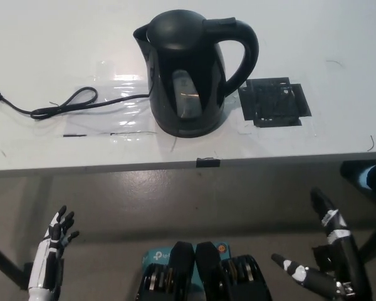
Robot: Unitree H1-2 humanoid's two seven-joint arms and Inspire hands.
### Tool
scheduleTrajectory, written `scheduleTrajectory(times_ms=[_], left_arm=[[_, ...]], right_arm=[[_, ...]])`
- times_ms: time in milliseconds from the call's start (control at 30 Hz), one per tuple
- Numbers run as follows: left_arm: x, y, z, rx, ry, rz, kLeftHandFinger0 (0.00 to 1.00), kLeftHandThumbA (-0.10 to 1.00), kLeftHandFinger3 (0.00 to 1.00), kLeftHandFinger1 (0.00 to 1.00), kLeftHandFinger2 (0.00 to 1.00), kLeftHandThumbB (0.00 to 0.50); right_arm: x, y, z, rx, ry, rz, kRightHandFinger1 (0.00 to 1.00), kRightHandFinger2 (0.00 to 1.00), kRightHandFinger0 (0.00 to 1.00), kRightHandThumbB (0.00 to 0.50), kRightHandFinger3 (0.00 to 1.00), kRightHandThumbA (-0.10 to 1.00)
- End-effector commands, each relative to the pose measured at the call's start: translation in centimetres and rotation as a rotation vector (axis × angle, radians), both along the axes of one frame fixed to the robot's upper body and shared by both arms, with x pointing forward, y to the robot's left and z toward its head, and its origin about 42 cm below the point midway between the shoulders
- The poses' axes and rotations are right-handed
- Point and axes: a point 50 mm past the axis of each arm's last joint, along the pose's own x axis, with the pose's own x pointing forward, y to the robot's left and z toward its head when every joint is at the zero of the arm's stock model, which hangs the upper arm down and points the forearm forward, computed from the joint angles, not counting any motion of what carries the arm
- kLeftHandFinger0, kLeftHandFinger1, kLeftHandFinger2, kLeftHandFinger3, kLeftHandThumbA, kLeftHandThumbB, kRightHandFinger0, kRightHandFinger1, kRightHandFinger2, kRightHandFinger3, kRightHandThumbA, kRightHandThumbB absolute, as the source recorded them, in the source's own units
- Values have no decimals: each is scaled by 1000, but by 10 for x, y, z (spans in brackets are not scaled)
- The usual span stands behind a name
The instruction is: Use the right hand to grab the handle of the kettle from the base and place it on the right side
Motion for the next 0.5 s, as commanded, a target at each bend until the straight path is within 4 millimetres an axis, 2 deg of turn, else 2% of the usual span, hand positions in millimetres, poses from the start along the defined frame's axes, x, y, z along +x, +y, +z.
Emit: scheduleTrajectory(times_ms=[0, 33, 100, 133, 233, 267, 367, 467], left_arm=[[10, -4, 22, -3, -115, -45, 949, 1000, 1000, 1000, 1000, 500], [11, -6, 24, 0, -119, -48, 938, 1000, 1000, 1000, 1000, 500], [11, -9, 28, -10, -129, -57, 933, 1000, 1000, 1000, 1000, 500], [11, -10, 29, -22, -133, -64, 944, 1000, 1000, 1000, 1000, 500], [13, -12, 34, -29, -140, -79, 949, 1000, 1000, 1000, 1000, 500], [13, -12, 34, -30, -140, -78, 947, 1000, 1000, 1000, 1000, 500], [14, -15, 38, -24, -154, -103, 971, 1000, 1000, 1000, 1000, 500], [17, -19, 42, -21, -170, -125, 966, 1000, 1000, 1000, 1000, 500]], right_arm=[[1, 2, 60, 20, -302, -26, 1000, 1000, 1000, 201, 1000, 926], [2, 3, 70, 27, -320, -26, 1000, 1000, 1000, 221, 1000, 949], [14, 3, 91, 51, -371, -23, 1000, 1000, 1000, 224, 1000, 887], [23, 2, 100, 35, -383, -30, 1000, 1000, 1000, 249, 1000, 938], [47, 4, 124, 25, -405, -39, 1000, 1000, 1000, 267, 1000, 972], [49, 5, 126, 23, -403, -40, 1000, 1000, 1000, 268, 1000, 978], [79, 8, 150, -3, -406, -48, 1000, 1000, 1000, 255, 1000, 995], [108, 12, 161, -5, -353, -52, 1000, 1000, 1000, 282, 1000, 1000]])
